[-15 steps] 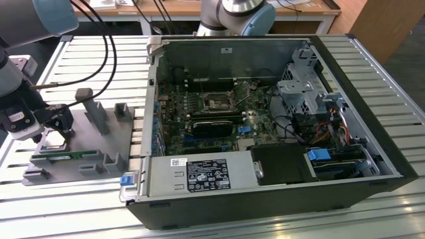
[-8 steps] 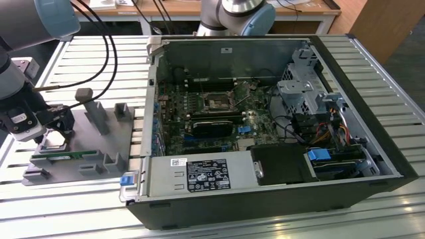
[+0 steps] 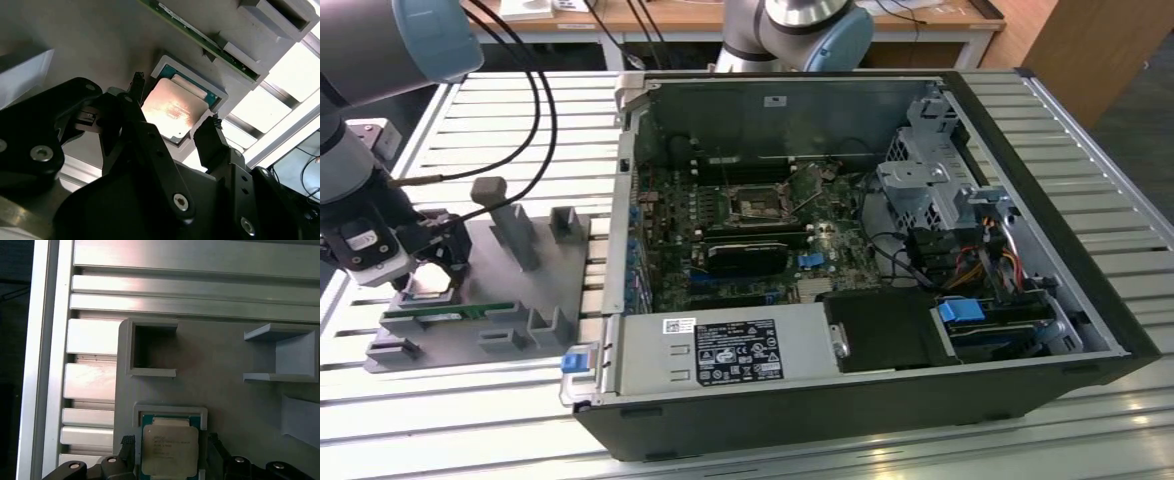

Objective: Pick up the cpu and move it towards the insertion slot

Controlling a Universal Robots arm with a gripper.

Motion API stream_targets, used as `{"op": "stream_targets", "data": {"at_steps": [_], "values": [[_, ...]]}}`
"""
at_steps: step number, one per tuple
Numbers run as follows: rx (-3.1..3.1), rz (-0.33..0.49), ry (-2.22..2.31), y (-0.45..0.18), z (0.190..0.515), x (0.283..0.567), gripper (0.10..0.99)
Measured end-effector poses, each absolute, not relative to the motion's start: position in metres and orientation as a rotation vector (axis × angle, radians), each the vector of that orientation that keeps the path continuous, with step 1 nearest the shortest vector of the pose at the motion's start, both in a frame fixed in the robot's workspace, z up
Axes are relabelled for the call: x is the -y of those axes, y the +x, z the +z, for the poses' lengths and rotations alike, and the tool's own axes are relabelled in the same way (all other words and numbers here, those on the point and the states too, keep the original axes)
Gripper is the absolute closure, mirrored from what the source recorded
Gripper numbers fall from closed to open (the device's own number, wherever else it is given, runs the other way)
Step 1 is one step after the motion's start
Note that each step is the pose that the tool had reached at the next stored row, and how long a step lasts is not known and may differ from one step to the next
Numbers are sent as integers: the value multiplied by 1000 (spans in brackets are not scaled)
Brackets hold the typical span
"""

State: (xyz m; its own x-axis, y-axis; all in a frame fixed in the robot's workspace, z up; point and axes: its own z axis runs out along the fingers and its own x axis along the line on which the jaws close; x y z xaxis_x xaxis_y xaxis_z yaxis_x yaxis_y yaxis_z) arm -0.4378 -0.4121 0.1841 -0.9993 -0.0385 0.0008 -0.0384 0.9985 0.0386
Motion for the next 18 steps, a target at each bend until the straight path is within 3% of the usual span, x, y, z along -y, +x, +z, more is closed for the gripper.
{"op": "stream_targets", "data": {"at_steps": [7,14,18], "values": [[3139,-61,61,-439,182,411,404],[3139,-61,61,-439,181,411,545],[3139,-61,61,-439,182,411,545]]}}
